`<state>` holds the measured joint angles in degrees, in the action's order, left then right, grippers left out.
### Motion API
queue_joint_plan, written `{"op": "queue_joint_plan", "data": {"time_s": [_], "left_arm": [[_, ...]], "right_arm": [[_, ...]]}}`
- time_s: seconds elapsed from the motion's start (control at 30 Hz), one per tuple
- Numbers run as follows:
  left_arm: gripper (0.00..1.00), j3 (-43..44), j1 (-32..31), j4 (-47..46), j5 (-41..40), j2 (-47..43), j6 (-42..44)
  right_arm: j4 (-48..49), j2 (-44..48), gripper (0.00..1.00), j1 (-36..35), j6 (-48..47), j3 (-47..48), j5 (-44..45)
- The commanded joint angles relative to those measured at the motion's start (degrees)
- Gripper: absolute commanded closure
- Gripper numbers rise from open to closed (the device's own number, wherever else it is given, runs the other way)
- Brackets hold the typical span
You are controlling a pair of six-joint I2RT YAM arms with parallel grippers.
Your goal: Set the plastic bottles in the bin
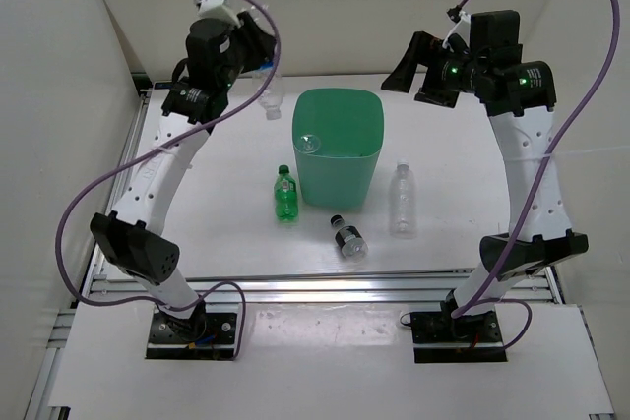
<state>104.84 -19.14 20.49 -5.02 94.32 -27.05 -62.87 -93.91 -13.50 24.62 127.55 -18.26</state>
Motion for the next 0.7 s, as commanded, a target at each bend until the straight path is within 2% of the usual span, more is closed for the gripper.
{"op": "queue_joint_plan", "data": {"time_s": [0.0, 0.2, 0.23, 0.47, 0.53, 0.57, 0.6, 0.67], "left_arm": [[0.68, 7.21, -7.47, 2.1, -5.17, 2.34, 5.86], [0.63, 13.72, -13.99, 2.1, -4.65, 10.87, 7.18], [0.58, 14.25, -14.0, 2.1, -4.65, 11.58, 7.18], [0.56, 13.56, -15.58, 2.1, 0.26, 13.96, 3.58], [0.41, 12.94, -15.58, 1.57, 0.97, 13.0, 3.06], [0.28, 12.94, -16.28, 1.57, -0.07, 12.29, 3.05], [0.04, 12.94, -16.28, 1.57, -1.47, 11.5, 3.05], [0.0, 12.94, -17.95, 1.57, -3.24, 9.31, 5.86]], "right_arm": [[1.44, 1.18, 0.0, 0.23, -0.19, -0.9, -1.43], [1.44, 1.71, 0.0, 0.23, -0.19, -1.42, -1.43], [1.44, 1.71, 0.0, 0.23, -0.19, -1.42, -0.82], [1.44, 2.94, 0.0, 0.23, -0.19, -3.36, 0.24], [1.44, 2.94, 0.0, 0.23, -0.19, -3.97, 0.24], [1.44, 2.94, 0.0, 0.83, -0.19, -4.67, 0.85], [1.44, 3.46, 0.0, 0.84, 0.59, -4.68, 0.86], [1.44, 3.47, 0.0, 2.67, 2.52, -7.83, 0.86]]}}
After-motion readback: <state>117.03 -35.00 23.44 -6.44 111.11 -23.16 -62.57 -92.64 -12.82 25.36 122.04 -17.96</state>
